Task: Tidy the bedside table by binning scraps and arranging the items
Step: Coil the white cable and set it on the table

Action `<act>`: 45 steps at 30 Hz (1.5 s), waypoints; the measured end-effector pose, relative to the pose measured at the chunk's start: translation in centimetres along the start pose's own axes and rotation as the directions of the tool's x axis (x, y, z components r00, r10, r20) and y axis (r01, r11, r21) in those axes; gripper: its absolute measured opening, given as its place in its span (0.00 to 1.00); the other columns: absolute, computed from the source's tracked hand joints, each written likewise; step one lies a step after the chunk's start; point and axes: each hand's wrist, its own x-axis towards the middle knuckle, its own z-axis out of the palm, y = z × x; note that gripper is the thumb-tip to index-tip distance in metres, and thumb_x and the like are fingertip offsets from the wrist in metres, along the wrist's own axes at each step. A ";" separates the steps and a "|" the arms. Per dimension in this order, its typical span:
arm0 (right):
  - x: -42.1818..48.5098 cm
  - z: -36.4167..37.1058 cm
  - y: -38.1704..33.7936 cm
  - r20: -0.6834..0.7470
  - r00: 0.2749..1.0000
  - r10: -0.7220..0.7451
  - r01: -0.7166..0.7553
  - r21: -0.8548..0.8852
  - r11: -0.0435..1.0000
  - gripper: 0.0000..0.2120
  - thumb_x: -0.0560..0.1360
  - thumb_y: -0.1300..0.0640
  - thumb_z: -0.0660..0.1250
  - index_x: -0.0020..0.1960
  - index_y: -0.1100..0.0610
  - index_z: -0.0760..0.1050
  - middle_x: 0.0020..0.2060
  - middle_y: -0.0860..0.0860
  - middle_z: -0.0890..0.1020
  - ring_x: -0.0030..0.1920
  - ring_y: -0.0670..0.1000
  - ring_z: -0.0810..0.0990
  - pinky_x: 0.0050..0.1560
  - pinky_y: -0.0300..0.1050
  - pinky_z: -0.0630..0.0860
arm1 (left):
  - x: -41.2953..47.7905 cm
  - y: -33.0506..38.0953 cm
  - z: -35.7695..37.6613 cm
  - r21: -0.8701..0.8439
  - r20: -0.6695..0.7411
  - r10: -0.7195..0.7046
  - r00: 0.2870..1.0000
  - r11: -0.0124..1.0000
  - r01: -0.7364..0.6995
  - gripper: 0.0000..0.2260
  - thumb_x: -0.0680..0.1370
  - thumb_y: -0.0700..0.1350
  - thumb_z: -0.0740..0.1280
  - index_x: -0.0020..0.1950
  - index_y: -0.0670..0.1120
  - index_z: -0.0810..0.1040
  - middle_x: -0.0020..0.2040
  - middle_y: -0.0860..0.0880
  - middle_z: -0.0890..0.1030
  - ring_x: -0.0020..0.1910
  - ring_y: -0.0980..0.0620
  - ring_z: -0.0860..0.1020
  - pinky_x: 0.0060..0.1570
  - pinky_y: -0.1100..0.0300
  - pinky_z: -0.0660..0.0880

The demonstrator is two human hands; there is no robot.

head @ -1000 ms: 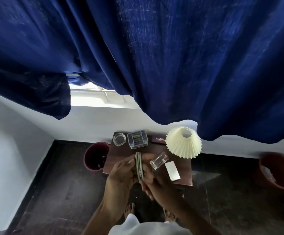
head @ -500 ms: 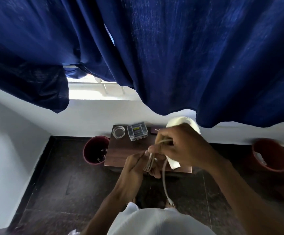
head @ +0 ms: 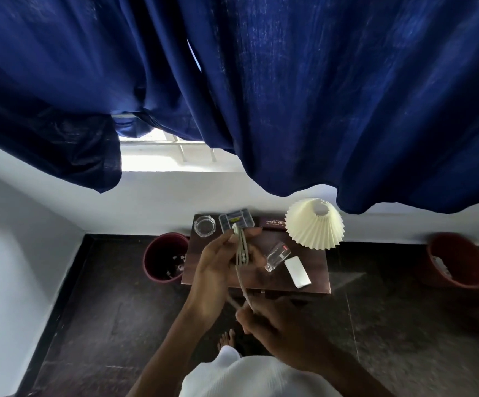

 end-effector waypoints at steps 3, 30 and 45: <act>-0.4 -2.5 -1.9 -0.033 0.997 -0.072 0.068 -0.118 0.991 0.09 0.80 0.46 0.63 0.57 0.47 0.79 0.36 0.39 0.80 0.38 0.37 0.79 0.41 0.28 0.70 | 0.6 -1.4 -0.5 0.194 0.020 0.045 0.999 0.980 -0.048 0.18 0.83 0.48 0.59 0.53 0.32 0.78 0.46 0.32 0.81 0.44 0.38 0.80 0.50 0.44 0.78; 2.3 -3.0 -2.5 -0.236 0.962 -0.139 0.030 -0.413 0.910 0.16 0.79 0.41 0.57 0.54 0.41 0.82 0.52 0.37 0.83 0.56 0.36 0.77 0.54 0.19 0.59 | 2.9 -3.3 0.2 0.192 -0.034 0.013 0.999 0.981 -0.006 0.24 0.83 0.51 0.59 0.51 0.28 0.75 0.37 0.43 0.76 0.37 0.48 0.72 0.36 0.60 0.71; 7.2 -8.9 1.0 -0.190 0.981 0.031 0.011 0.221 0.975 0.02 0.74 0.54 0.73 0.45 0.51 0.80 0.41 0.48 0.85 0.45 0.47 0.84 0.50 0.48 0.81 | 2.1 -3.4 1.3 0.127 0.090 -0.175 0.980 0.978 0.163 0.27 0.82 0.60 0.59 0.28 0.46 0.76 0.29 0.40 0.70 0.24 0.52 0.66 0.28 0.61 0.63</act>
